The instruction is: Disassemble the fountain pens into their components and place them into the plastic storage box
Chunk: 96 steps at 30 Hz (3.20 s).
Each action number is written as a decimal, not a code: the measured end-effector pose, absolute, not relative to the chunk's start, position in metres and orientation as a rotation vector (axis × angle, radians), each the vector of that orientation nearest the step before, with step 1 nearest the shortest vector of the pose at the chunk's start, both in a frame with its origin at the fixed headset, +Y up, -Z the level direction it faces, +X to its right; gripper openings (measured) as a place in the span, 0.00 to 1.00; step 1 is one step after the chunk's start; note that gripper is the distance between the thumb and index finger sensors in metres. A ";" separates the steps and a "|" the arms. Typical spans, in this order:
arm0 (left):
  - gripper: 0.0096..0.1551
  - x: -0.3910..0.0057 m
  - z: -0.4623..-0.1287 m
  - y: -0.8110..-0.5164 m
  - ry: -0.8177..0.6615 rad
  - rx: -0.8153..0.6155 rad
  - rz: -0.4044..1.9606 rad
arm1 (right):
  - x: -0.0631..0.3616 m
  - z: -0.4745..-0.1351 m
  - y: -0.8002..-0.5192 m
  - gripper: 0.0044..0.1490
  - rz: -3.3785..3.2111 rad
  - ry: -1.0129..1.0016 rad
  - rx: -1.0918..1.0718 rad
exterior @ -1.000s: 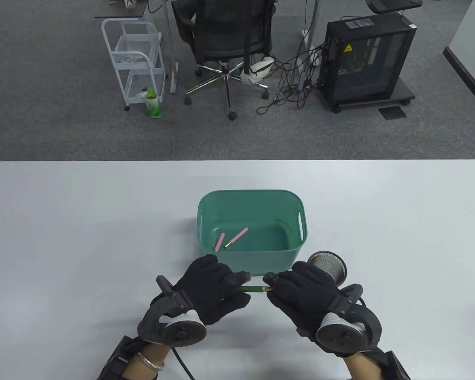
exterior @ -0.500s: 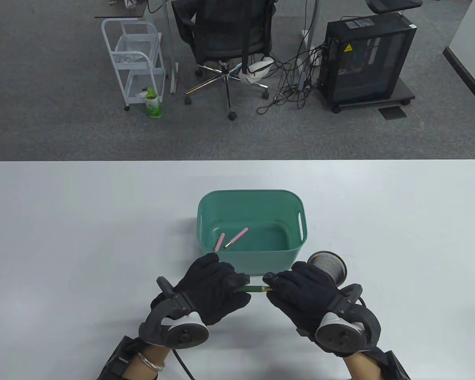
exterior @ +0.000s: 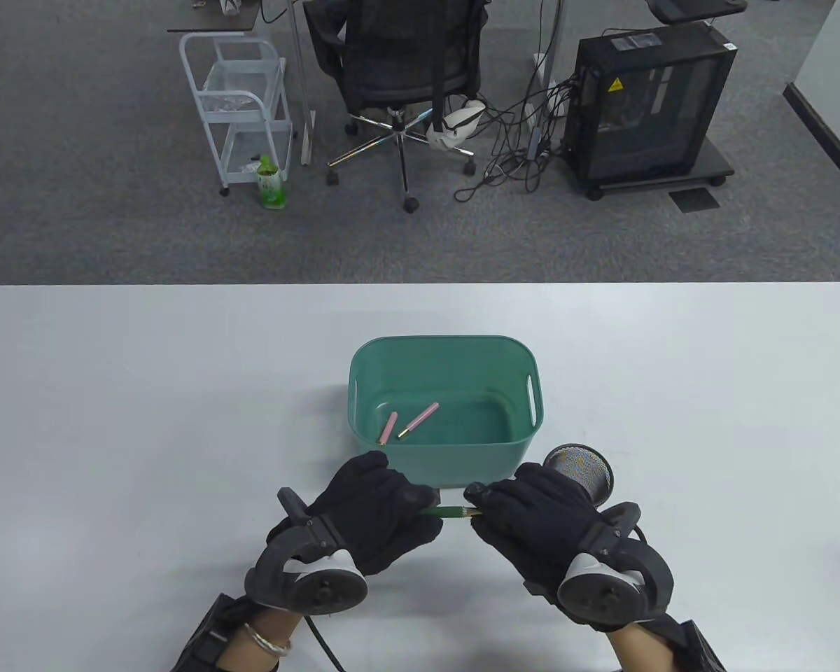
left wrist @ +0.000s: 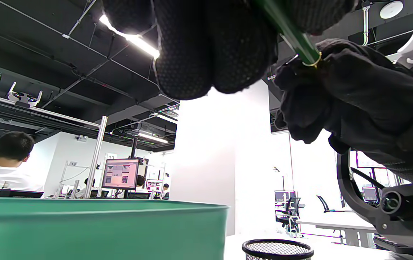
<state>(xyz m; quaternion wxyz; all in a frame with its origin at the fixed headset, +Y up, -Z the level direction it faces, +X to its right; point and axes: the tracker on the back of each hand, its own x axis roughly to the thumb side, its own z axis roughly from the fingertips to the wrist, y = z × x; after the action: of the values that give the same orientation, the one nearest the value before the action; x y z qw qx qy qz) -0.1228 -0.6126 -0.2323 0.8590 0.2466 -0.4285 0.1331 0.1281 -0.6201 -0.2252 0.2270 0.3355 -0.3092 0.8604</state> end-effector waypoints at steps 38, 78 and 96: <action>0.27 -0.122 -0.233 -0.614 -0.899 0.509 0.270 | 0.128 -0.225 -0.620 0.26 2.372 -0.851 0.930; 0.28 -0.121 -0.235 -0.615 -0.900 0.501 0.266 | 0.128 -0.225 -0.621 0.26 2.374 -0.852 0.934; 0.25 -0.121 -0.232 -0.615 -0.903 0.514 0.249 | 0.128 -0.225 -0.621 0.26 2.366 -0.857 0.932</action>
<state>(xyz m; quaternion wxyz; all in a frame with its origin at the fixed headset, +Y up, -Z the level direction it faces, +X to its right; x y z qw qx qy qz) -0.1213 -0.6148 -0.2325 0.8608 0.2448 -0.4302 0.1187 0.1279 -0.6211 -0.2253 0.2269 0.3381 -0.3111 0.8587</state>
